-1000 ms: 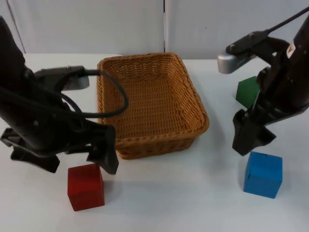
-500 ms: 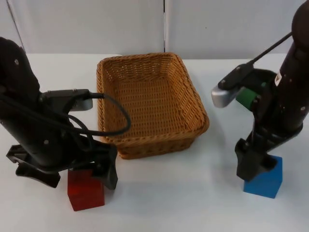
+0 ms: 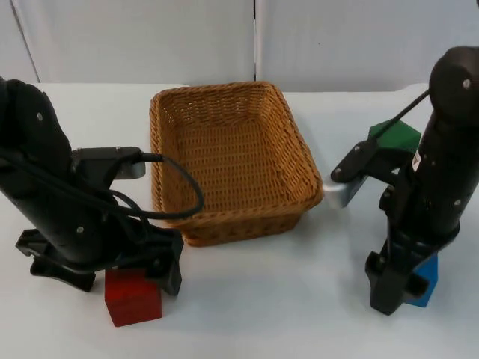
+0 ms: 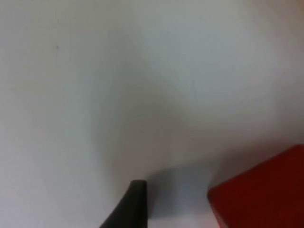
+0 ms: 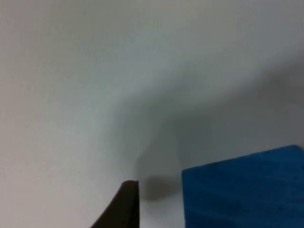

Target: Pick up one cube with each hand and place exactly two cubes into the same basket, leaving the remaining cube outside.

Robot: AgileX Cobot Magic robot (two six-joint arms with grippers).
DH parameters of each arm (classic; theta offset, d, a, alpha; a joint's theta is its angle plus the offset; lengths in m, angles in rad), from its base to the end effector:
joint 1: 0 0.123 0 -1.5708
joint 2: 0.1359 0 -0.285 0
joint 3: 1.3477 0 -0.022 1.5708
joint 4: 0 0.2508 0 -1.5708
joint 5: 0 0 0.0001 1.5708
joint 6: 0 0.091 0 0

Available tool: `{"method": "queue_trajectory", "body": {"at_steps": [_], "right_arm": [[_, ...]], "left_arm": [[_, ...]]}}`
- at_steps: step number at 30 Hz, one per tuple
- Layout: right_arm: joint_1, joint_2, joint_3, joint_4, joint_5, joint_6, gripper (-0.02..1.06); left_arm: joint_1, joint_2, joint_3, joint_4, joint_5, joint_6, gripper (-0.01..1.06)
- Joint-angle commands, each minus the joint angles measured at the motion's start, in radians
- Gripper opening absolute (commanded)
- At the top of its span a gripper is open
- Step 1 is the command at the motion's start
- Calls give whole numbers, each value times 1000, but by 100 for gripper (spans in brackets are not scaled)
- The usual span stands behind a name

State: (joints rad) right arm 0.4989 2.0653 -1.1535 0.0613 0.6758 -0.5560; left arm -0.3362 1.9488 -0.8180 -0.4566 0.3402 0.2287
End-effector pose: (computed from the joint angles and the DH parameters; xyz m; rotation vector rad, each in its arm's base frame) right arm 0.3151 0.1757 0.0933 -1.4830 2.6876 0.0583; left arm 0.2833 -0.1132 0.0776 0.2178 2.9470 -0.2977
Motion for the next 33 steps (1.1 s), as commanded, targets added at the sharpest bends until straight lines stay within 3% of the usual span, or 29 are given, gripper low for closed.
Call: {"method": "queue_trajectory", "body": {"at_steps": [1,4,8,11,12,13,15,17,18,19,22,23,24,33], "right_arm": [[2,12,-2,6,-4,-12,103],[2,14,-2,18,-4,-12,101],[2,14,-2,18,-4,-12,87],[2,14,-2,18,-2,-12,60],[2,14,-2,18,-2,-12,60],[2,12,-2,18,0,-12,48],[2,10,-2,18,0,-14,24],[2,0,-2,18,10,-14,-1],[2,-12,-2,18,17,-14,0],[2,-12,-2,18,17,-14,0],[2,-64,-2,10,53,-14,0],[2,-64,-2,10,53,-14,0],[2,-99,-2,4,70,-14,0],[2,-341,-2,1,101,-14,0]], "left_arm": [[-5,36,2,-11,-19,-6,99],[-5,39,2,-11,-19,-6,99],[-5,39,2,-11,-15,-6,99],[-5,39,2,-11,-5,-6,97],[-5,39,2,-11,-5,-6,97],[-5,39,2,-11,3,-6,93],[-5,39,2,-13,18,-10,79],[-5,39,2,-13,30,-60,57],[-5,37,2,-13,41,-75,44],[-5,37,2,-13,41,-75,44],[-5,33,2,-11,73,-75,10],[-5,33,2,-11,73,-75,10],[-5,29,6,-15,80,-77,0],[-5,-142,6,5,140,-77,0]]}}
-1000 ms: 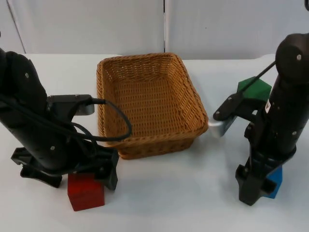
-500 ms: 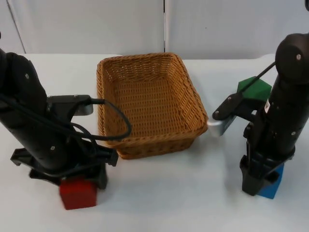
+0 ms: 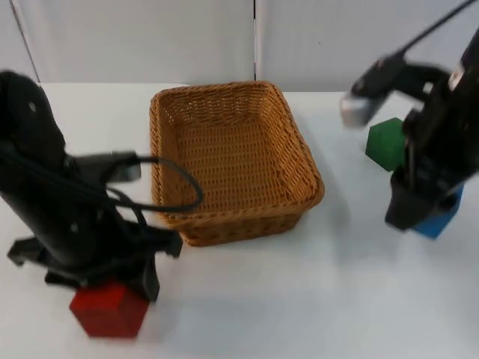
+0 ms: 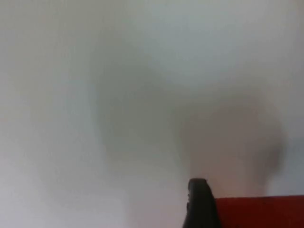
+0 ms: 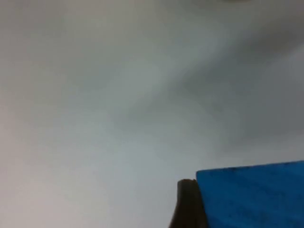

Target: Pick up one cube with each hand and place exactly two cubes into the same basket, leaving the remaining cube outside.

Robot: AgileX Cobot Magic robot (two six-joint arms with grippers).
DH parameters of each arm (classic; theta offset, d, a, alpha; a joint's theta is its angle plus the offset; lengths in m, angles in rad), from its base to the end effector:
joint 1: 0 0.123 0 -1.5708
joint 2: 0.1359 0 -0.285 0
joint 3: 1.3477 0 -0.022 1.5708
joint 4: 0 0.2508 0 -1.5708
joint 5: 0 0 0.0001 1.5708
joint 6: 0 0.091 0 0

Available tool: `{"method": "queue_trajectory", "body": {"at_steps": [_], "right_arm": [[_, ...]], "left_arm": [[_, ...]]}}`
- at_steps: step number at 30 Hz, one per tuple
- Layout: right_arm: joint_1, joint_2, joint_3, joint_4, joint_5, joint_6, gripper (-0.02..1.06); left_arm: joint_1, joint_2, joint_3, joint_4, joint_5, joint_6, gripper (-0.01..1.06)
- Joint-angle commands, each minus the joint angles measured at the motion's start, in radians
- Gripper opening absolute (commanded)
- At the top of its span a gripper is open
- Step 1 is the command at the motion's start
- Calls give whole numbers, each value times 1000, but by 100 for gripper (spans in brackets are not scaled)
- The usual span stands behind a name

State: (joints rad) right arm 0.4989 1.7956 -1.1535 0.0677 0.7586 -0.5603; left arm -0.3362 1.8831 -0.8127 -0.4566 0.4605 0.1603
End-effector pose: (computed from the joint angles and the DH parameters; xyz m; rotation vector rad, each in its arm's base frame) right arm 0.3040 0.1705 0.1883 -1.4021 2.5182 0.0648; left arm 0.2733 -0.1144 0.0953 0.1488 3.0132 -0.3597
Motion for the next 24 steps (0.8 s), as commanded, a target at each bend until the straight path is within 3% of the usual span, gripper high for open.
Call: {"method": "queue_trajectory", "body": {"at_steps": [1,14,17,24], "right_arm": [[2,-108,-2,-6,19,-8,0],[2,-335,-2,-6,29,24,0],[2,-356,-2,-6,29,72,0],[2,-356,-2,-2,-10,116,0]], "left_arm": [[-5,-114,0,5,24,-9,0],[-5,-476,0,75,69,-9,0],[-5,-555,0,94,87,-9,0],[-5,-592,0,109,73,-9,0]]}}
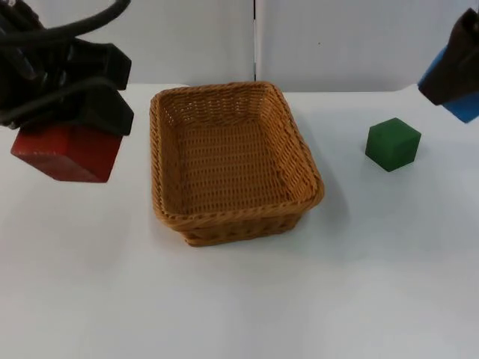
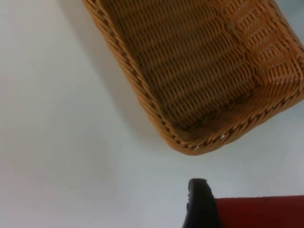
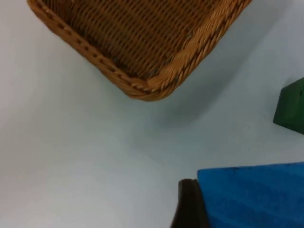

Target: Pick up one cube with each hand and place exactly two cubes into the same basket, leaving the remaining cube outside.

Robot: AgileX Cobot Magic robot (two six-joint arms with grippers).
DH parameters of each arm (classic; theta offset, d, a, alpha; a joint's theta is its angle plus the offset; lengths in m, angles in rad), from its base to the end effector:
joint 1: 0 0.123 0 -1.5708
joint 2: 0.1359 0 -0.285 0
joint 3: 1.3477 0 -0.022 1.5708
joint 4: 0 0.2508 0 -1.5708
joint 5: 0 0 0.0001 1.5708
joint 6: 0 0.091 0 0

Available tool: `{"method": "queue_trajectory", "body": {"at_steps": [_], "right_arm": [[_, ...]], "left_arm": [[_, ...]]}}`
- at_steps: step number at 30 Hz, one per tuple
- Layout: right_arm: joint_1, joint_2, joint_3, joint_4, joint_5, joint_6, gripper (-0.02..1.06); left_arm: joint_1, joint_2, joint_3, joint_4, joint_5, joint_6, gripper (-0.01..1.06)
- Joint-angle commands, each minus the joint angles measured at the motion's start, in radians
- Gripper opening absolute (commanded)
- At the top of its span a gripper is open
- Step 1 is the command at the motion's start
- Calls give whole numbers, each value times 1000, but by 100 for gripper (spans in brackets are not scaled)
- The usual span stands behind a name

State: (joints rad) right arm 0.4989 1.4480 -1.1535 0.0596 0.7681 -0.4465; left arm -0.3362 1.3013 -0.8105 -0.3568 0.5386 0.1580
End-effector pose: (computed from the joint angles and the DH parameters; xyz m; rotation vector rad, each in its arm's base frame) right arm 0.2657 0.1491 0.3026 -1.1251 2.2845 0.0899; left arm 0.2362 -0.0998 0.2562 0.3086 2.4957 -0.4271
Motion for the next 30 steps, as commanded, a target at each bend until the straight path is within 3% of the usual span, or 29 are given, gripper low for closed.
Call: {"method": "queue_trajectory", "body": {"at_steps": [1,21,30], "right_arm": [[2,-9,-2,6,-29,25,0],[2,-9,-2,21,-106,94,0],[2,36,-2,55,-177,94,0]], "left_arm": [[-5,-10,-2,9,-5,-7,0],[-5,-10,-2,9,-29,-7,0],[-5,-10,-2,-4,-89,-7,0]]}}
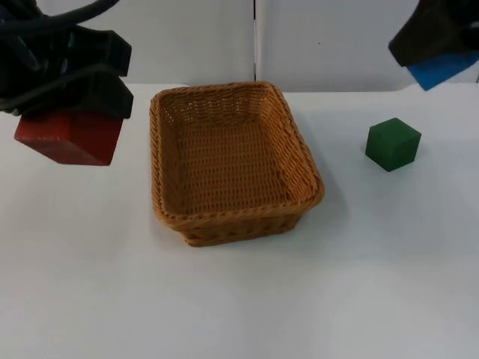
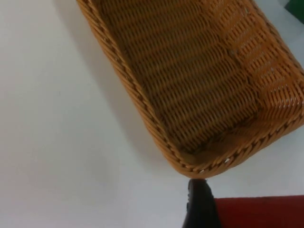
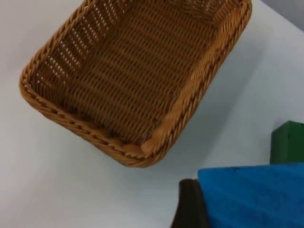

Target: Pick up one cube with each hand and place exactly two cubes into the same basket, leaving the remaining cube outside.

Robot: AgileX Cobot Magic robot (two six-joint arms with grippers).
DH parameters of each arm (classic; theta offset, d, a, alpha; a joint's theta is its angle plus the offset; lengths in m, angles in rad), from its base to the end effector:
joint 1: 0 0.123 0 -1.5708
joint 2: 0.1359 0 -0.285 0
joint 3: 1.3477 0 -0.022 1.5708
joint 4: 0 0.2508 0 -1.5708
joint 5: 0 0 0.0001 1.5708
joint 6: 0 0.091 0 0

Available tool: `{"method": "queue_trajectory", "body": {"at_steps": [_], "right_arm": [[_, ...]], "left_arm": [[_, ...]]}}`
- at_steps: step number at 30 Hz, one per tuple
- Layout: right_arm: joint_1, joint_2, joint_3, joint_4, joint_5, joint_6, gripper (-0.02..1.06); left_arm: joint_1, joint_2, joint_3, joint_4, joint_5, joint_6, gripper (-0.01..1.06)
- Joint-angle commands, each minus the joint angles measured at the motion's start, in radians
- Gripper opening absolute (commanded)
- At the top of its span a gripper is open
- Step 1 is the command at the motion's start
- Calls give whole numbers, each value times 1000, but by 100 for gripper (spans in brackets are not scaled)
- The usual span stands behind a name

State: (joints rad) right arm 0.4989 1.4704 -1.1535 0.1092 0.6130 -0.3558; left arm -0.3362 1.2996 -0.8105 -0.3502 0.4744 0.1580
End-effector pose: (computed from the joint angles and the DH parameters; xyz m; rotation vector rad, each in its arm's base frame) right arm 0.2782 0.1581 0.3044 -0.9291 2.2309 0.1826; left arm 0.2409 -0.0993 0.2599 0.2926 2.4331 -0.4118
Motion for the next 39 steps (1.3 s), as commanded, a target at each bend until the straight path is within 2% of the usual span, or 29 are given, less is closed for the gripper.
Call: {"method": "queue_trajectory", "body": {"at_steps": [1,4,6,13,18,20,24,26,32,34,35,37,39], "right_arm": [[2,29,-2,6,-32,4,0],[2,69,-2,5,-58,4,0],[2,125,-20,5,-94,-7,0],[2,282,-176,7,-48,-7,0],[2,450,-386,25,32,1,0],[2,466,-409,27,40,1,0],[2,600,-597,34,93,1,0],[2,628,-647,34,110,1,0],[2,796,-901,36,207,1,0],[2,857,-1005,58,226,1,0],[2,857,-1005,58,226,1,0],[2,919,-1084,58,232,1,0],[2,984,-1184,96,230,1,0]], "left_arm": [[-5,-4,-2,-11,-32,-7,0],[-5,8,-4,-27,-45,12,0],[-5,35,-4,-81,-72,83,0],[-5,111,-20,-134,-123,168,0],[-5,231,-130,-138,-113,188,0],[-5,241,-140,-140,-113,191,0],[-13,329,-214,-162,-115,227,0],[-15,348,-232,-162,-115,242,0],[-61,453,-314,-162,-120,259,0],[-77,489,-339,-162,-142,279,0],[-77,489,-339,-162,-142,279,0],[-93,523,-352,-164,-190,285,0],[-105,558,-352,-161,-259,287,0]]}}
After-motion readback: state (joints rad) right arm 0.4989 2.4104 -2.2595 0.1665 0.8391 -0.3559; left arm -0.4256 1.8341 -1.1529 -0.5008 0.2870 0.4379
